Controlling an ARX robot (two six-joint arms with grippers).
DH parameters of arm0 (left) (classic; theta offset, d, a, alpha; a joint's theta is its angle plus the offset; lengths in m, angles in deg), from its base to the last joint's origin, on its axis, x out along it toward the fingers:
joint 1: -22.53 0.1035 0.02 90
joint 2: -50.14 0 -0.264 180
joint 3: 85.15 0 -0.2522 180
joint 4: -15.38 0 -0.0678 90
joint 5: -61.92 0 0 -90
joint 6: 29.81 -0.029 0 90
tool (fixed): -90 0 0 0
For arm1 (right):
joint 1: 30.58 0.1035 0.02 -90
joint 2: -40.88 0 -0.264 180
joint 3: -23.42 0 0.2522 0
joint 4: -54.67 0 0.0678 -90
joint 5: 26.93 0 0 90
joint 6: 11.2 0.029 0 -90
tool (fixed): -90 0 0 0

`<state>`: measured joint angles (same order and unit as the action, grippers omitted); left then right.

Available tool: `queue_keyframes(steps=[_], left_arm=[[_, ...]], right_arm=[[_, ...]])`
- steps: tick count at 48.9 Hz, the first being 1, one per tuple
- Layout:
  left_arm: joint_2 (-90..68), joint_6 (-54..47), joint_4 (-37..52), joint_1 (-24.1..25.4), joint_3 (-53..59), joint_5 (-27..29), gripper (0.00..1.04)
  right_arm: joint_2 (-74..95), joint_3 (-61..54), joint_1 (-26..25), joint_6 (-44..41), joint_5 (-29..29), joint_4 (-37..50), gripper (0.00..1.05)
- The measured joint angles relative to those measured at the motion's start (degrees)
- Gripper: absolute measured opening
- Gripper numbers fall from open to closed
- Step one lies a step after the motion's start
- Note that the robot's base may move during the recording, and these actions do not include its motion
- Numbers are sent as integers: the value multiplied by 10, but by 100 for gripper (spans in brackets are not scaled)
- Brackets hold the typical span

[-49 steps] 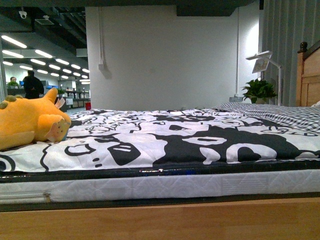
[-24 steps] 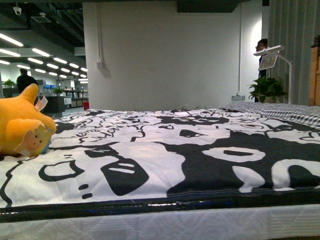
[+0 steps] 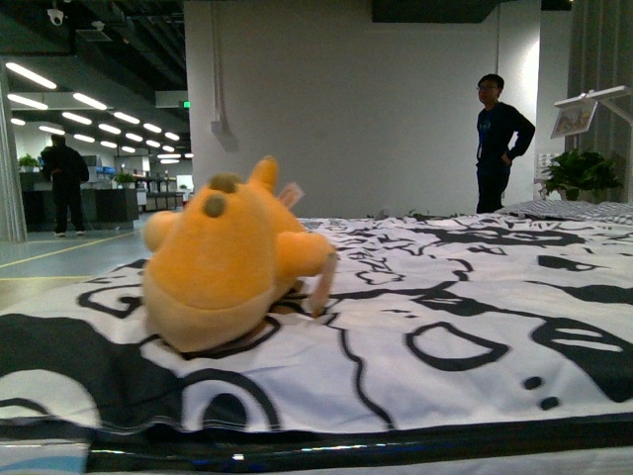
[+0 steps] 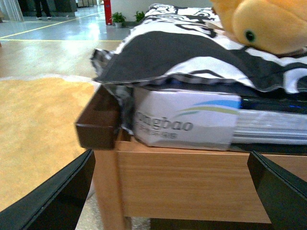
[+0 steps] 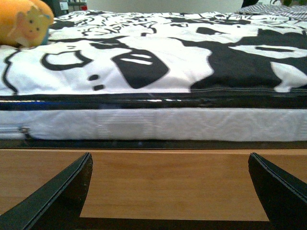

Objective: Put away toys

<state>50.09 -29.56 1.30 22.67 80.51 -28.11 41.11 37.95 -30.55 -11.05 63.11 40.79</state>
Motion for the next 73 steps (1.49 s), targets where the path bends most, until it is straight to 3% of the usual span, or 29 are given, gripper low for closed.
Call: queue_keyframes(steps=[28, 31, 33, 35, 39, 44, 60, 65, 73], left_arm=[[1, 0, 0, -2, 0, 1, 99], [0, 0, 0, -2, 0, 1, 99], [0, 0, 0, -2, 0, 0, 99], [1, 0, 0, -2, 0, 0, 99], [0, 0, 0, -2, 0, 0, 99], [0, 0, 0, -2, 0, 0, 99], [0, 0, 0, -2, 0, 0, 99], [0, 0, 0, -2, 0, 0, 99], [0, 0, 0, -2, 0, 0, 99]], right_arm=[[-1, 0, 0, 0, 2, 0, 98], [15, 1, -30, 31, 85, 10, 98], [60, 9, -84, 75, 181, 55, 98], [116, 30, -136, 110, 242, 113, 98], [228, 93, -170, 140, 260, 222, 98], [335, 166, -133, 141, 222, 288, 98], [642, 447, 142, 64, 24, 294, 98], [718, 507, 166, 47, -9, 282, 98], [818, 581, 165, 43, -46, 264, 98]])
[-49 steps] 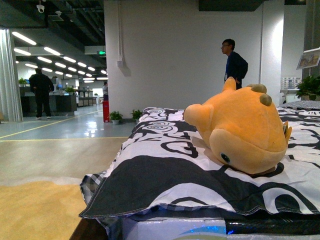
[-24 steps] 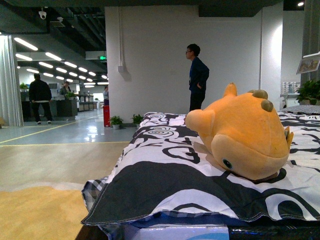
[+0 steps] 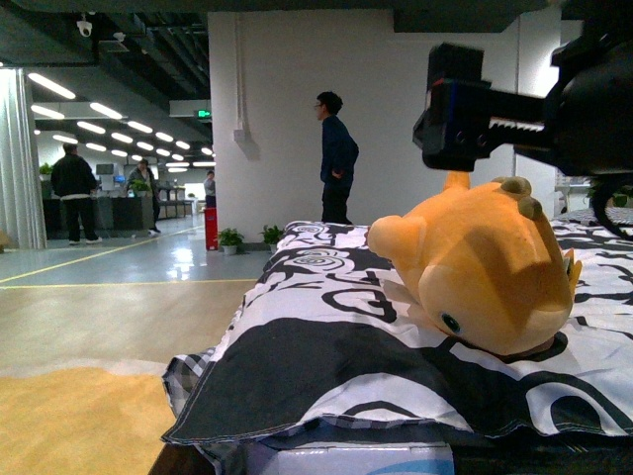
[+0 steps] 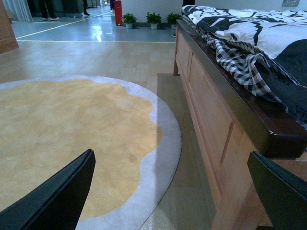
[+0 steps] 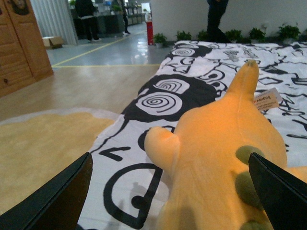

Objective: Put away toys

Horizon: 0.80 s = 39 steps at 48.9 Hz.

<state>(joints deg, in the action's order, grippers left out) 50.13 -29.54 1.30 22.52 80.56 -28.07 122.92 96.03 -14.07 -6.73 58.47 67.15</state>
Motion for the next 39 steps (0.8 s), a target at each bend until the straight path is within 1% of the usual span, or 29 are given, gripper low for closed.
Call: queue_keyframes(steps=[10, 17, 25, 32, 37, 38, 39], left_arm=[[0, 0, 0, 0, 0, 0, 99], [0, 0, 0, 0, 0, 0, 99], [0, 0, 0, 0, 0, 0, 99], [0, 0, 0, 0, 0, 0, 99], [0, 0, 0, 0, 0, 0, 99], [0, 0, 0, 0, 0, 0, 99], [0, 0, 0, 0, 0, 0, 99]], right_arm=[[67, 25, -30, -5, -31, 1, 98], [98, 3, -50, -6, -34, 33, 98], [104, -27, -48, 5, -26, 50, 98], [114, -47, -35, 13, -16, 57, 98], [115, -54, -25, 21, -19, 59, 98], [115, -55, -24, 22, -23, 60, 97], [115, -55, -22, 22, -29, 61, 94]])
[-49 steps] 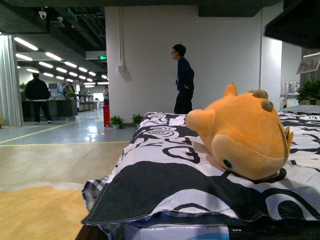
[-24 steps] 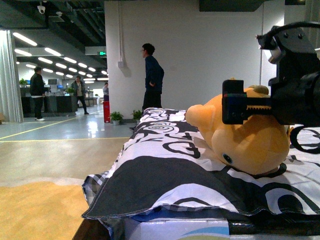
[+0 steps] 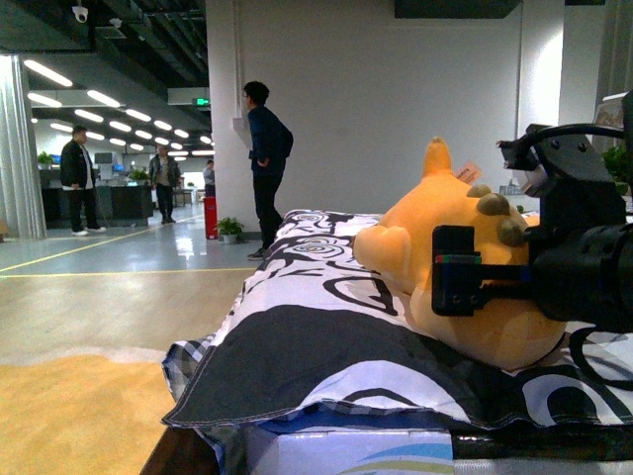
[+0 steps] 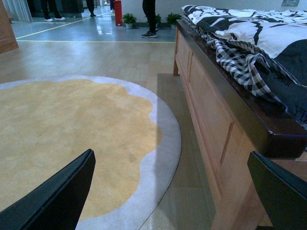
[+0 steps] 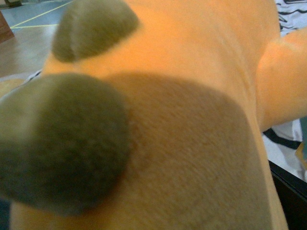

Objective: Put away toys

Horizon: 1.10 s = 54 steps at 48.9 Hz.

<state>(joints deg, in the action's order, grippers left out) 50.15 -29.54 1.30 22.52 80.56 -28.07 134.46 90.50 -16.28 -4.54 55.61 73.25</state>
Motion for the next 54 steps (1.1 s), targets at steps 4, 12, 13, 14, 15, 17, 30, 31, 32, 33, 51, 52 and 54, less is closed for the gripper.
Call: queue_keyframes(steps=[4, 12, 13, 14, 15, 17, 30, 31, 32, 33, 51, 52, 54], left_arm=[[0, 0, 0, 0, 0, 0, 99], [0, 0, 0, 0, 0, 0, 99], [0, 0, 0, 0, 0, 0, 99], [0, 0, 0, 0, 0, 0, 99], [0, 0, 0, 0, 0, 0, 99], [0, 0, 0, 0, 0, 0, 99], [0, 0, 0, 0, 0, 0, 99], [0, 0, 0, 0, 0, 0, 99], [0, 0, 0, 0, 0, 0, 99], [0, 0, 0, 0, 0, 0, 99], [0, 0, 0, 0, 0, 0, 99], [0, 0, 0, 0, 0, 0, 99], [0, 0, 0, 0, 0, 0, 99]], right_arm=[[0, 0, 5, 0, -8, 0, 85], [-16, 0, 9, 7, -13, -13, 59], [-21, 0, 9, 9, -11, -14, 55], [-24, 0, 9, 10, -10, -16, 52], [-31, 0, 9, 11, -6, -17, 48], [-41, -2, 9, 13, -2, -18, 42], [-211, -58, -27, 70, 105, -52, 17], [-234, -69, -35, 77, 118, -57, 16], [-250, -76, -40, 81, 127, -60, 16], [-274, -89, -49, 89, 143, -66, 15], [-601, -280, -175, 119, 323, -191, 12], [-619, -290, -179, 118, 326, -200, 11], [-647, -305, -184, 118, 330, -213, 11]])
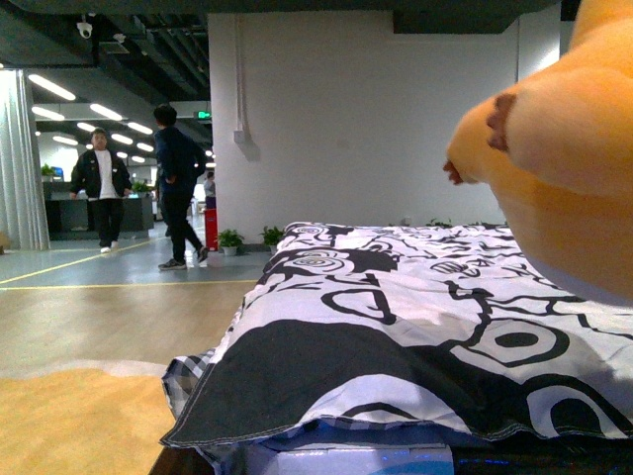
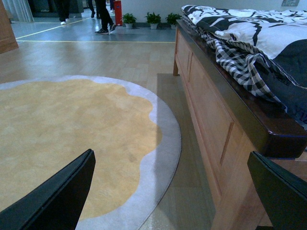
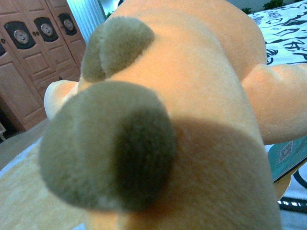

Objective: Put away toys

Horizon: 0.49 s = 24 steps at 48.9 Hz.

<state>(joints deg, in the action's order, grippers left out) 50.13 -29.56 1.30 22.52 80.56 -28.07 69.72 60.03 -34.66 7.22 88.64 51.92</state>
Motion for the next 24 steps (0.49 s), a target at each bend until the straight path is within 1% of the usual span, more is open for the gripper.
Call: queue_keyframes(steps=[5, 8, 13, 18, 24], left_arm=[[0, 0, 0, 0, 0, 0, 99], [0, 0, 0, 0, 0, 0, 99], [0, 0, 0, 0, 0, 0, 99], [0, 0, 0, 0, 0, 0, 99], [0, 0, 0, 0, 0, 0, 99]], right_arm=[[-77, -38, -4, 0, 5, -39, 11], [-122, -61, 1, -2, -2, -55, 11], [-164, -92, 24, -12, -32, -38, 11], [-185, -130, 56, -24, -82, -1, 11], [-201, -160, 70, -42, -108, 21, 11]])
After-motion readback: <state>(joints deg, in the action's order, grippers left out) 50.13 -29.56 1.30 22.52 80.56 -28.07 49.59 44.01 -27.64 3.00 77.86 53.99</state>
